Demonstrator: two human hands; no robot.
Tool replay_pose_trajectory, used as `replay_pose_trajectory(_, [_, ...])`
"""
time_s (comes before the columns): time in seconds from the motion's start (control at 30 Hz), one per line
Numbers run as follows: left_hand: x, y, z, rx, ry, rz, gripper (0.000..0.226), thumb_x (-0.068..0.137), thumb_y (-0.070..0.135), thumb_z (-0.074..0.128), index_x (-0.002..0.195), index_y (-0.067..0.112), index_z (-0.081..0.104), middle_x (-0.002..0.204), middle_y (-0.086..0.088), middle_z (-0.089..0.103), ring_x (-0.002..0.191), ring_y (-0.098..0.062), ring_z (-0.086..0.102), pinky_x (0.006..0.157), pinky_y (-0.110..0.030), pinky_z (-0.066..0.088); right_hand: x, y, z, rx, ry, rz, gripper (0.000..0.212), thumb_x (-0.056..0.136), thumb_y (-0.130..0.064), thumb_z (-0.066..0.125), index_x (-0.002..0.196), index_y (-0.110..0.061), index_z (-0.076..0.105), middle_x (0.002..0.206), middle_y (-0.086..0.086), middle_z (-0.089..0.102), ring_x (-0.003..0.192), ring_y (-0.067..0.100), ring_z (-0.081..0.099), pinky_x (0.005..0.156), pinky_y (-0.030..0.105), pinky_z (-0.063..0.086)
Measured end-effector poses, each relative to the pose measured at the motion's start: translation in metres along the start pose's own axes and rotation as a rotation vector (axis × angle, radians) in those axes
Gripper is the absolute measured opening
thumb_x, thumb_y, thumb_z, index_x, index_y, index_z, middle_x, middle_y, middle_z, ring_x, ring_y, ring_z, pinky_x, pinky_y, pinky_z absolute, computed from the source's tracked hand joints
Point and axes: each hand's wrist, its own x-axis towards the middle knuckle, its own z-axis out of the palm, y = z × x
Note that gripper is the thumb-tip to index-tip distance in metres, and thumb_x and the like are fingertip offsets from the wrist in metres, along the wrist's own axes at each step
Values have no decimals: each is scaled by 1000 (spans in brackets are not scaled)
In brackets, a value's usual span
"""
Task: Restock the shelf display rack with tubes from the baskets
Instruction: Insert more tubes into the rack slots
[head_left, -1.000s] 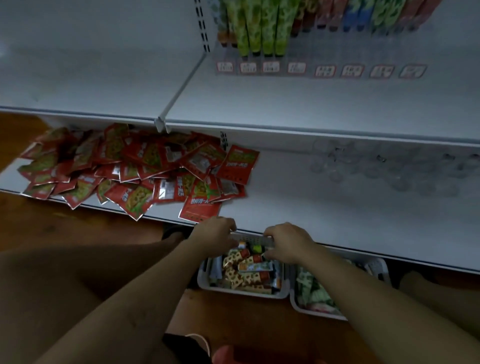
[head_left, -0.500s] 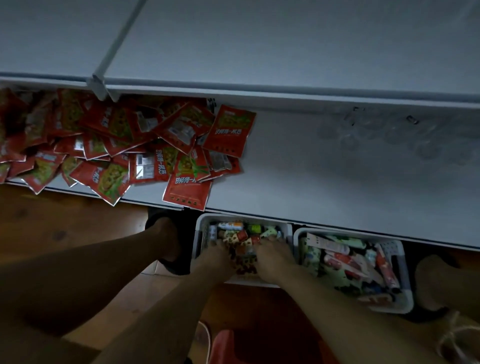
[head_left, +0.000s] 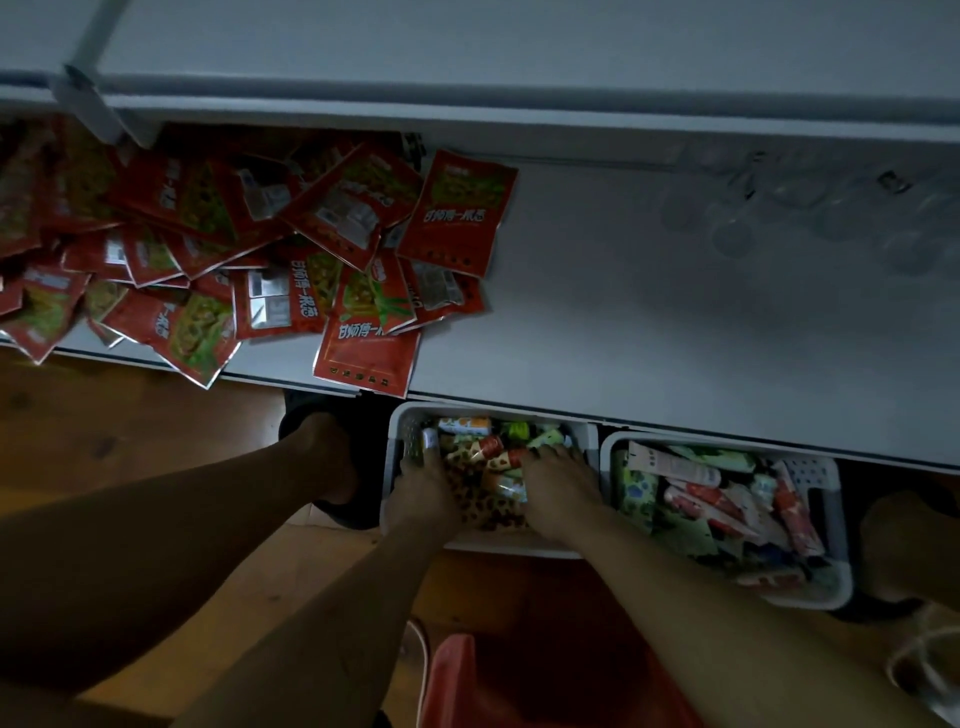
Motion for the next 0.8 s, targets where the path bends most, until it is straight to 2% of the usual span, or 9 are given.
replay_pose_trajectory(0.1, [3, -1, -3, -98, 19, 13, 67, 87, 11, 51, 146, 13, 18, 131, -19, 43, 109, -37, 55, 83, -43, 48, -7, 0, -10, 118, -3, -5, 36, 87, -15, 59, 122, -16, 48, 113, 10, 62, 99, 27, 60, 76, 31, 47])
replay_pose_trajectory(0.2, [4, 0, -7, -316, -34, -13, 69, 86, 15, 54, 146, 16, 20, 135, -23, 42, 113, -41, 52, 84, -39, 45, -15, 2, -18, 271, 73, 10, 28, 85, -19, 66, 111, -19, 55, 105, 4, 63, 87, 20, 59, 59, 24, 35])
replay_pose_trajectory(0.33, [-4, 17, -14, -447, -114, -23, 43, 90, 17, 56, 132, 9, 47, 126, -18, 57, 112, -34, 56, 85, -33, 47, -26, 5, -26, 498, 210, 25, 18, 85, -21, 69, 102, -21, 66, 101, -3, 65, 79, 8, 55, 61, 19, 37])
replay_pose_trajectory(0.47, [-8, 31, -15, -384, -141, 29, 40, 96, 22, 51, 131, 4, 48, 124, -18, 56, 114, -32, 54, 94, -36, 46, -32, 11, -26, 632, 298, 50, 11, 88, -21, 66, 98, -19, 69, 74, -11, 57, 56, -2, 44, 51, 19, 33])
replay_pose_trajectory(0.53, [-6, 28, -14, -483, -106, -17, 37, 90, 15, 57, 126, 5, 51, 105, -16, 58, 93, -31, 58, 81, -39, 54, -31, 13, -23, 681, 302, 63, 12, 89, -21, 66, 99, -18, 70, 76, -10, 57, 57, -2, 45, 56, 21, 38])
replay_pose_trajectory(0.6, [-4, 21, -18, -588, -11, -56, 35, 85, 12, 61, 118, 12, 51, 109, -16, 56, 80, -27, 54, 66, -34, 51, -29, 13, -20, 665, 290, 62, 14, 90, -24, 65, 102, -17, 69, 78, -9, 59, 55, -2, 42, 53, 15, 33])
replay_pose_trajectory(0.67, [-6, 13, -25, -571, 25, -21, 27, 85, 9, 58, 108, 18, 50, 113, -17, 59, 83, -28, 58, 67, -32, 49, -26, 11, -22, 653, 267, 52, 17, 91, -27, 64, 104, -18, 68, 75, -12, 55, 53, -2, 40, 50, 12, 28])
replay_pose_trajectory(0.73, [-7, 8, -32, -532, 14, 49, 21, 88, 8, 53, 104, 21, 52, 107, -16, 63, 90, -33, 62, 69, -33, 50, -23, 8, -27, 674, 244, 41, 19, 90, -27, 65, 106, -19, 67, 83, -8, 57, 60, 0, 45, 57, 15, 35])
replay_pose_trajectory(0.8, [-14, 8, -43, -485, 41, 148, 22, 90, 15, 56, 111, 20, 54, 108, -16, 62, 92, -34, 62, 70, -32, 50, -20, 3, -34, 678, 238, 13, 14, 88, -29, 68, 99, -21, 69, 88, -7, 62, 71, 5, 52, 67, 22, 41])
